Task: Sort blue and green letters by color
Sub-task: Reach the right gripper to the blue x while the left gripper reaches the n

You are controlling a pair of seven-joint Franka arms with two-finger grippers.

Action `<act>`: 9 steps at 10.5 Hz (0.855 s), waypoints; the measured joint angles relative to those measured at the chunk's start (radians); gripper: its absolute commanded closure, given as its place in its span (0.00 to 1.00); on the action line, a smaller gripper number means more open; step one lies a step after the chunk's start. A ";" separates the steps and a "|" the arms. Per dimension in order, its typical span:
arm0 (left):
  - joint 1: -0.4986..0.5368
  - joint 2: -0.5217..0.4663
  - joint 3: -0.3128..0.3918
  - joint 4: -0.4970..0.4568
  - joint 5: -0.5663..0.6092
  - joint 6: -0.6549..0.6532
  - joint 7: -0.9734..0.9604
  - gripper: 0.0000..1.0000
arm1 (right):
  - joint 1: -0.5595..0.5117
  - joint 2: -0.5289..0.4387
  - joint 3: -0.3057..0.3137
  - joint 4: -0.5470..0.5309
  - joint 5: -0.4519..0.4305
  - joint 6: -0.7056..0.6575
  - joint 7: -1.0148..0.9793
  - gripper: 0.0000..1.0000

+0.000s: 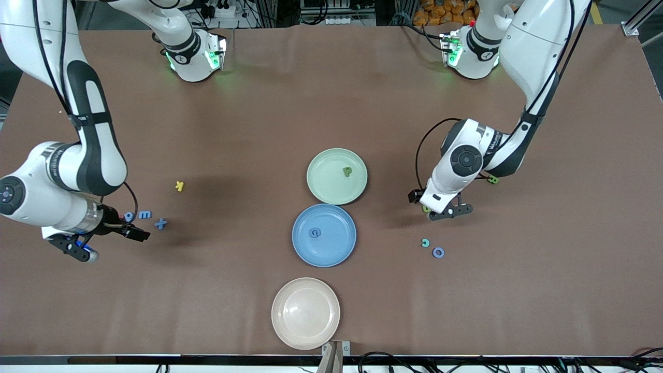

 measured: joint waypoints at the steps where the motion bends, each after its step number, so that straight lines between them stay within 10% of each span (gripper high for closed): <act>1: 0.000 0.006 0.000 0.016 0.000 0.000 0.000 0.00 | 0.009 0.010 0.000 -0.011 0.000 0.013 0.058 0.00; 9: 0.000 0.075 0.001 0.076 0.009 0.000 0.003 0.00 | 0.043 0.068 -0.002 -0.122 -0.007 0.199 0.205 0.00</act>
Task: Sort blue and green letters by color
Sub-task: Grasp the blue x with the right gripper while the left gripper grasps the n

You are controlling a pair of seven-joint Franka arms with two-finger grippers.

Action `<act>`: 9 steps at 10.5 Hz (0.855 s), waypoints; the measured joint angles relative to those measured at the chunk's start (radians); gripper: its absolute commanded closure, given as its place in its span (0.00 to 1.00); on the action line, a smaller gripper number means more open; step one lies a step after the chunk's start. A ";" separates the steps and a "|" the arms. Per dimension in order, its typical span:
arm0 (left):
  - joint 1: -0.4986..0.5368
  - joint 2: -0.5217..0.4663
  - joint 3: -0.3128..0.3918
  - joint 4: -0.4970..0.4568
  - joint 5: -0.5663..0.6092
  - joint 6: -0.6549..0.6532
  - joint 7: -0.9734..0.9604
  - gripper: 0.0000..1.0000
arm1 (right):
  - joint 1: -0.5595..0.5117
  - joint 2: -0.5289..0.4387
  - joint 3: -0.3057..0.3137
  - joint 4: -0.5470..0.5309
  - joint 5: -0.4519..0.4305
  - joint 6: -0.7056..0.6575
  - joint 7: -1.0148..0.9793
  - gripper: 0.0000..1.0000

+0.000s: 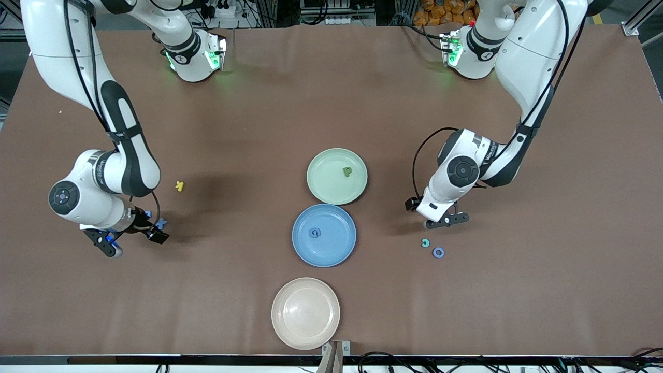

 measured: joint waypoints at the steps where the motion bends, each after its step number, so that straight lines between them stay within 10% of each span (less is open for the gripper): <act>1: 0.000 0.002 0.000 0.002 0.000 0.000 0.000 0.28 | 0.000 0.000 0.000 -0.029 -0.001 0.046 0.000 0.00; 2: 0.000 0.002 0.000 0.003 0.000 0.000 0.000 0.84 | 0.000 0.001 0.000 -0.061 -0.003 0.091 0.000 0.00; 3: 0.000 0.003 0.000 0.004 0.000 0.000 0.000 1.00 | 0.000 0.002 -0.001 -0.085 -0.005 0.119 0.000 0.04; 9: 0.001 -0.001 -0.002 0.018 0.000 -0.001 -0.001 1.00 | -0.001 0.002 -0.001 -0.141 -0.006 0.189 -0.004 0.70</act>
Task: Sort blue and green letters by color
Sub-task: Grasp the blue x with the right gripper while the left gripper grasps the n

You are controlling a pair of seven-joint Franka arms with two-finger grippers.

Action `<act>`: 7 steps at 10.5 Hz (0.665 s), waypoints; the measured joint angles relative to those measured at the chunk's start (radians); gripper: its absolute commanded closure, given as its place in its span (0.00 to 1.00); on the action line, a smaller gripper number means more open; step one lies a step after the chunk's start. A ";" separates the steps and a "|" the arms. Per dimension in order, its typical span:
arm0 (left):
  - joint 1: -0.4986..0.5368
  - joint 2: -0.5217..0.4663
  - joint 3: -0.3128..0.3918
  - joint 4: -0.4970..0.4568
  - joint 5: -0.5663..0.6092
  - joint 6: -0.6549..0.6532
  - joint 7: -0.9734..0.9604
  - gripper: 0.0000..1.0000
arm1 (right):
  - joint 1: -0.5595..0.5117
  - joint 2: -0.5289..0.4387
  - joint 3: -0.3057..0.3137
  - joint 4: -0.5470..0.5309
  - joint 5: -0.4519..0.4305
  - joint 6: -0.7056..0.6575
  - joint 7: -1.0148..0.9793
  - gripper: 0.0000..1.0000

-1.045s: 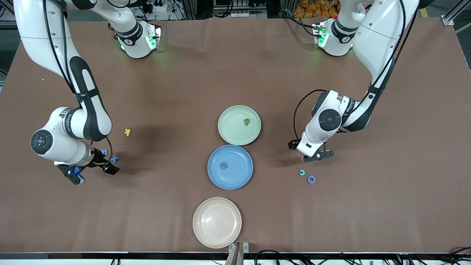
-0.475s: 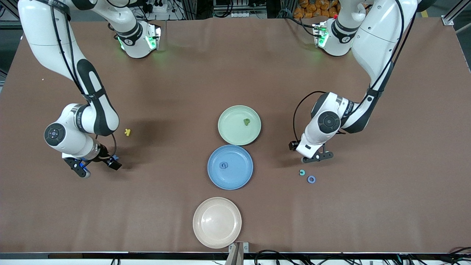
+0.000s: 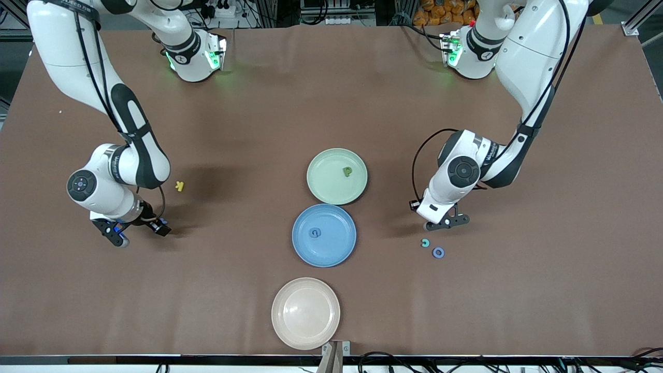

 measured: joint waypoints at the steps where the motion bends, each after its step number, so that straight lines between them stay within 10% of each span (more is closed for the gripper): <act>1: 0.000 0.000 0.000 0.000 0.000 0.000 0.000 1.00 | 0.000 0.000 0.000 -0.007 -0.001 0.013 -0.001 0.88; 7: -0.011 -0.039 -0.080 0.007 0.000 -0.050 -0.173 1.00 | 0.000 -0.012 0.001 -0.024 -0.004 0.039 -0.096 1.00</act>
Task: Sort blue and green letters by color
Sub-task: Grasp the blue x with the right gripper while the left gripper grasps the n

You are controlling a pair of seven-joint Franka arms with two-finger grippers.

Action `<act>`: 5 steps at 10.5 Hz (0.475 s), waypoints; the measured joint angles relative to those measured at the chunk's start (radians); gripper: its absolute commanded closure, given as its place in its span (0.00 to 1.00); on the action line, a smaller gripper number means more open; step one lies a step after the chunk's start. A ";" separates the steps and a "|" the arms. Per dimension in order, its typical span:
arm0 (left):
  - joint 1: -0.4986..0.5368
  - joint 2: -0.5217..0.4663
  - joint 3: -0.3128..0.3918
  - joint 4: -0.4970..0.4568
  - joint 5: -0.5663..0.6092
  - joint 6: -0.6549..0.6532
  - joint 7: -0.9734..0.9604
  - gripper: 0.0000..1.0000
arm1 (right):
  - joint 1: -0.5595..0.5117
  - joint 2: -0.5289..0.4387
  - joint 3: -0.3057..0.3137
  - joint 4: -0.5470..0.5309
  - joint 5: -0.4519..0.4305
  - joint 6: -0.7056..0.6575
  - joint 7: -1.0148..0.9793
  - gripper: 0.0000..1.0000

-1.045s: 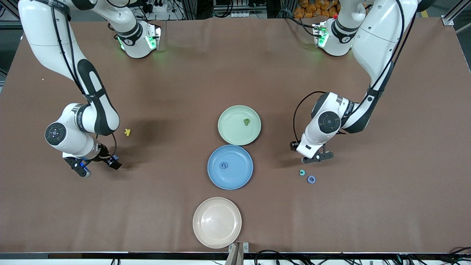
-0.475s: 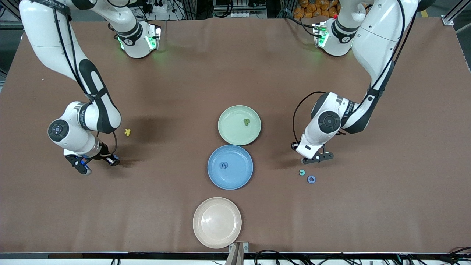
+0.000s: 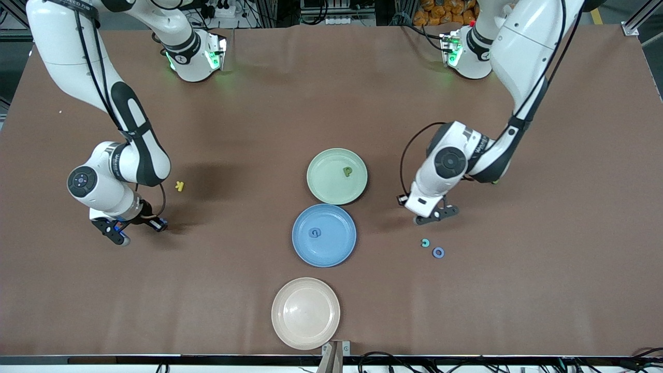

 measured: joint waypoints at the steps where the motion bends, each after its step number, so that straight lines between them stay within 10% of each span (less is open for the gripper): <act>1: -0.005 -0.013 -0.035 0.002 0.000 -0.012 -0.060 1.00 | 0.001 0.000 0.002 0.006 0.000 -0.004 -0.070 1.00; 5: -0.064 -0.029 -0.125 0.018 0.000 -0.021 -0.261 1.00 | 0.027 -0.028 0.039 0.138 -0.003 -0.165 -0.265 1.00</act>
